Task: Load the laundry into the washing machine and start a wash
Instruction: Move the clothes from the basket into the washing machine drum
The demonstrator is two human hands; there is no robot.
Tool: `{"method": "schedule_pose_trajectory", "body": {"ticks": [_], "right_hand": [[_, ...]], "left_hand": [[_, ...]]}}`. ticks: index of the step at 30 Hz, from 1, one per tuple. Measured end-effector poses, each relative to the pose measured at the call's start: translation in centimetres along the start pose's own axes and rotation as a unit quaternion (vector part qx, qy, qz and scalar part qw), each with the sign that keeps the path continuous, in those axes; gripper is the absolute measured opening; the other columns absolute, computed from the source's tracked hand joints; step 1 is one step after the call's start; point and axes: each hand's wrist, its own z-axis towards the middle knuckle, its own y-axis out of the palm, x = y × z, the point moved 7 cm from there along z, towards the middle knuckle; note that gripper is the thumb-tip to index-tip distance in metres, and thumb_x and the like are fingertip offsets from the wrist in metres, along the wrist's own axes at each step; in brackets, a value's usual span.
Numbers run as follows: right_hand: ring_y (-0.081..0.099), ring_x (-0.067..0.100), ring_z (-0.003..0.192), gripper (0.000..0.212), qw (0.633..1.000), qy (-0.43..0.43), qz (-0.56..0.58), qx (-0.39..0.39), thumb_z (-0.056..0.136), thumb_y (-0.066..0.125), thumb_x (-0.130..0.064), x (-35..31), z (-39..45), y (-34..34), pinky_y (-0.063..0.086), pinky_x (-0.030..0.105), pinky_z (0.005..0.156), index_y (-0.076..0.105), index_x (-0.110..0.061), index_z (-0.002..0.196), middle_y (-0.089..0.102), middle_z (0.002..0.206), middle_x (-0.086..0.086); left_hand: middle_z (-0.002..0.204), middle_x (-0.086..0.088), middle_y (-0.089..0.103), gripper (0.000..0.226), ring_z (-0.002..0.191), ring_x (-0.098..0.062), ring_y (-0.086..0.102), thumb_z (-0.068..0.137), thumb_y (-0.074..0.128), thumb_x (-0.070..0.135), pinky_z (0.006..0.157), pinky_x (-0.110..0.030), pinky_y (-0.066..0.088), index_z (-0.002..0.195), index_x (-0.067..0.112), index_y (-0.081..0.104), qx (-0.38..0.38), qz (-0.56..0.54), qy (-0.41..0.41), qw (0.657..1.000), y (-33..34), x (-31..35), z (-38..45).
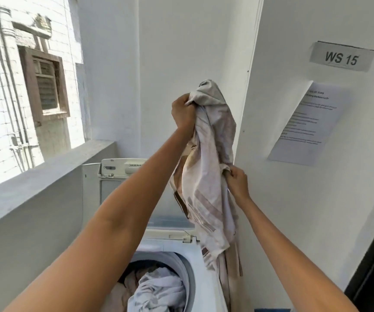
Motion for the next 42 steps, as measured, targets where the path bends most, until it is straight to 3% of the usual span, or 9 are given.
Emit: {"method": "schedule_pose_trajectory", "body": {"ticks": [5, 9, 15, 23, 26, 29, 34, 37, 42], "right_hand": [[0.052, -0.004, 0.057, 0.042, 0.973, -0.033, 0.225, 0.020, 0.088, 0.045, -0.016, -10.7, 0.7, 3.4, 0.042, 0.013, 0.057, 0.060, -0.031, 0.052, 0.062, 0.056, -0.020], [0.049, 0.011, 0.063, 0.037, 0.994, -0.021, 0.084, -0.068, 0.094, 0.045, -0.009, -10.9, -0.4, 8.0, 0.037, 0.028, 0.064, 0.047, -0.020, 0.059, 0.057, 0.064, 0.002], [0.057, 0.029, 0.071, 0.028, 0.953, 0.114, 0.051, -0.276, 0.092, 0.044, 0.009, -4.8, -4.5, 13.8, 0.048, 0.029, 0.064, 0.057, 0.013, 0.116, 0.062, 0.101, 0.024], [0.064, 0.027, 0.078, 0.004, 0.986, 0.041, -0.115, -0.115, 0.082, 0.064, -0.020, 2.1, -6.9, 9.5, 0.050, 0.037, 0.066, 0.068, -0.019, 0.084, 0.069, 0.084, 0.005], [0.061, 0.028, 0.087, 0.044, 0.991, 0.015, -0.131, -0.026, 0.076, 0.073, -0.041, 4.1, -7.7, 8.0, 0.043, 0.032, 0.063, 0.049, -0.020, 0.106, 0.056, 0.104, 0.002], [0.052, 0.025, 0.120, 0.083, 0.965, 0.030, -0.200, -0.167, 0.075, 0.073, -0.050, 5.4, -7.7, 11.0, 0.047, 0.042, 0.089, 0.031, -0.020, 0.141, 0.039, 0.144, 0.003], [0.063, 0.037, 0.091, 0.018, 0.964, -0.014, -0.200, -0.177, 0.092, 0.056, -0.026, 3.3, -7.0, 14.3, 0.037, 0.034, 0.062, 0.059, -0.013, 0.081, 0.068, 0.090, 0.016], [0.062, 0.042, 0.084, 0.020, 0.975, -0.005, -0.201, -0.096, 0.094, 0.051, -0.018, 3.2, -5.4, 12.4, 0.033, 0.033, 0.059, 0.062, -0.003, 0.084, 0.066, 0.090, 0.025], [0.060, 0.045, 0.086, 0.017, 0.978, 0.034, -0.204, -0.026, 0.091, 0.046, -0.012, 3.7, -3.5, 9.6, 0.034, 0.034, 0.062, 0.062, -0.006, 0.087, 0.064, 0.096, 0.029]], "left_hand": [[0.054, 0.006, 0.049, 0.025, 0.055, -0.010, 0.044, 0.081, 0.052, 0.005, 0.042, -0.015, 0.028, 0.059, 0.017, 0.048, -0.030, 0.052, 0.005, 0.998, -2.7, 2.6, 2.9], [0.049, 0.007, 0.039, 0.033, 0.052, -0.010, 0.036, 0.079, 0.049, 0.004, 0.039, -0.016, 0.022, 0.052, 0.018, 0.038, -0.035, 0.077, -0.002, 0.996, -6.5, 0.7, 3.6], [0.076, -0.019, 0.067, 0.023, 0.083, -0.028, 0.066, 0.079, 0.049, 0.001, 0.047, -0.014, 0.033, 0.076, 0.008, 0.070, -0.074, 0.184, -0.036, 0.979, -11.3, -5.8, 1.6], [0.089, -0.023, 0.068, 0.019, 0.091, -0.034, 0.066, 0.082, 0.050, 0.008, 0.063, -0.029, 0.038, 0.075, 0.008, 0.067, -0.119, 0.249, -0.097, 0.956, -14.1, -10.4, -0.1], [0.071, -0.023, 0.059, 0.027, 0.079, -0.040, 0.060, 0.085, 0.050, 0.016, 0.062, -0.030, 0.033, 0.059, 0.008, 0.051, -0.132, 0.271, -0.117, 0.946, -16.2, -11.0, 0.1], [0.071, -0.004, 0.048, 0.021, 0.078, -0.012, 0.040, 0.088, 0.050, 0.015, 0.066, -0.029, 0.032, 0.067, 0.014, 0.053, -0.184, 0.200, -0.123, 0.954, -17.2, -11.5, -0.5], [0.092, -0.008, 0.058, 0.014, 0.090, -0.016, 0.052, 0.094, 0.051, 0.015, 0.078, -0.028, 0.044, 0.092, 0.007, 0.063, -0.191, 0.145, -0.176, 0.955, -19.8, -13.5, -2.6], [0.117, -0.021, 0.061, 0.034, 0.111, -0.028, 0.057, 0.100, 0.042, 0.021, 0.096, -0.036, 0.044, 0.113, -0.005, 0.061, -0.249, 0.316, -0.204, 0.893, -21.8, -16.8, -4.7], [0.132, -0.016, 0.054, 0.048, 0.101, -0.022, 0.056, 0.090, 0.062, 0.020, 0.067, -0.026, 0.043, 0.131, 0.001, 0.047, -0.410, 0.496, -0.301, 0.703, -24.4, -21.8, -10.8]]}}
